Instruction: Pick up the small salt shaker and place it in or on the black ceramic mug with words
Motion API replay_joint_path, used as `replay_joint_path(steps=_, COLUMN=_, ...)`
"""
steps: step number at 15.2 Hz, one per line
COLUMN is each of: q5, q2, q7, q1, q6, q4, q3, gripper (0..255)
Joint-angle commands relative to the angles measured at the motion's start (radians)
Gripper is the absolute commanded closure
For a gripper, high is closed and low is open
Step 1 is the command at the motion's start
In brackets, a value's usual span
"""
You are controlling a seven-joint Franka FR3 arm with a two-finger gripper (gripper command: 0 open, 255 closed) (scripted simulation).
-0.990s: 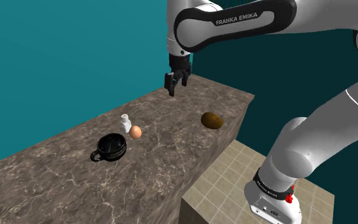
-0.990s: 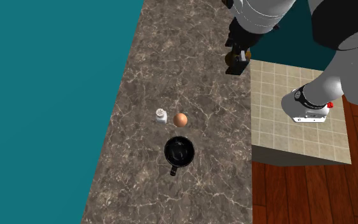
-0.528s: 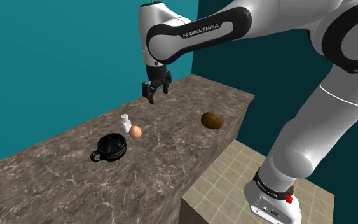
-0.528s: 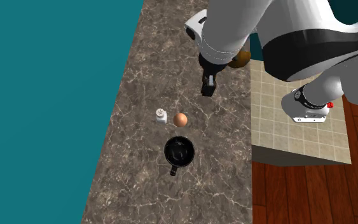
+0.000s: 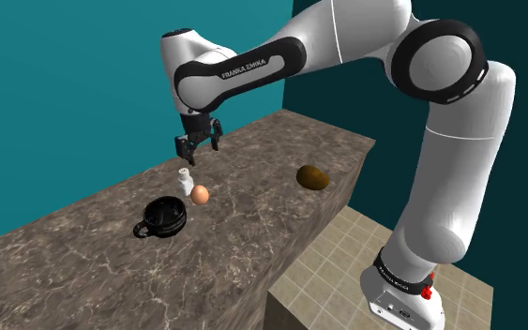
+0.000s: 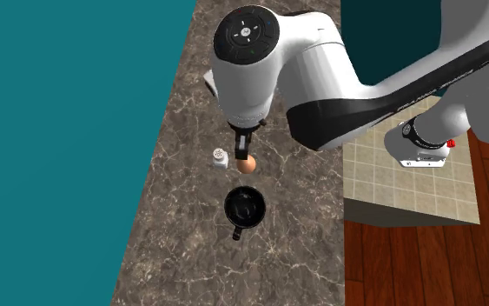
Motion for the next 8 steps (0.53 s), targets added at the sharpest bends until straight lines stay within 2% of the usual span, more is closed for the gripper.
replay_joint_path(steps=1, q5=-0.026, q2=0.089, q7=0.034, q1=0.022, q6=-0.019, q4=0.096, q3=0.001, gripper=0)
replay_joint_path(steps=5, q5=-0.068, q2=0.27, q7=0.082, q1=0.077, q6=-0.066, q4=0.301, q3=-0.009, gripper=0)
replay_joint_path(steps=8, q5=-0.073, q2=0.292, q7=0.087, q1=0.08, q6=-0.047, q4=0.302, q3=-0.013, gripper=0)
